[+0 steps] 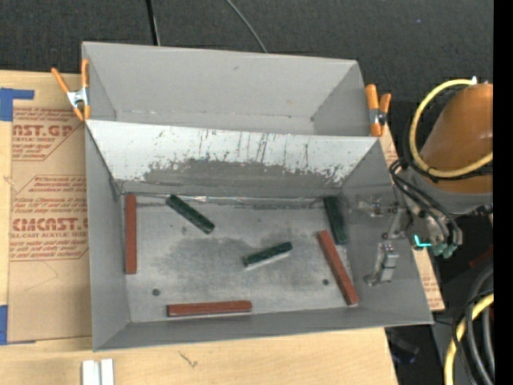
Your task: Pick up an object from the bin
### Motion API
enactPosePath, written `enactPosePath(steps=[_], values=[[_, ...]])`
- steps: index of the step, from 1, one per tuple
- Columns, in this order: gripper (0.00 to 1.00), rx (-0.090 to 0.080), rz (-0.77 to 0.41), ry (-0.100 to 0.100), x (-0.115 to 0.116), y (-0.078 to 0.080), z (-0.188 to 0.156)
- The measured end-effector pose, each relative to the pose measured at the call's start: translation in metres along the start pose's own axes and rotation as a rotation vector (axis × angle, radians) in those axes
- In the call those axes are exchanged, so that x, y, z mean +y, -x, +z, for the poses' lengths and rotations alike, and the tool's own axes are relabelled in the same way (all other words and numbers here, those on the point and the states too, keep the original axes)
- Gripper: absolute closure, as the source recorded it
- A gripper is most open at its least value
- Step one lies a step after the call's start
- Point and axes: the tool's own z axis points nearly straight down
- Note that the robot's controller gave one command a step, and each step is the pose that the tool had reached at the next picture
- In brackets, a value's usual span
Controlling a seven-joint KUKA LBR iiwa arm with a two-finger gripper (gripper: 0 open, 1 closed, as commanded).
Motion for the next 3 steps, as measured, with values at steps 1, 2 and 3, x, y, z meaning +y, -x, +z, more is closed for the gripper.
enactPosePath(steps=[1,2,3], values=[[0.0,-0.008,-0.002,-0.002,0.0,0.002,-0.004],[0.0,-0.013,-0.074,-0.003,0.038,0.016,0.031],[0.0,-0.012,-0.073,-0.001,0.072,0.012,0.097]])
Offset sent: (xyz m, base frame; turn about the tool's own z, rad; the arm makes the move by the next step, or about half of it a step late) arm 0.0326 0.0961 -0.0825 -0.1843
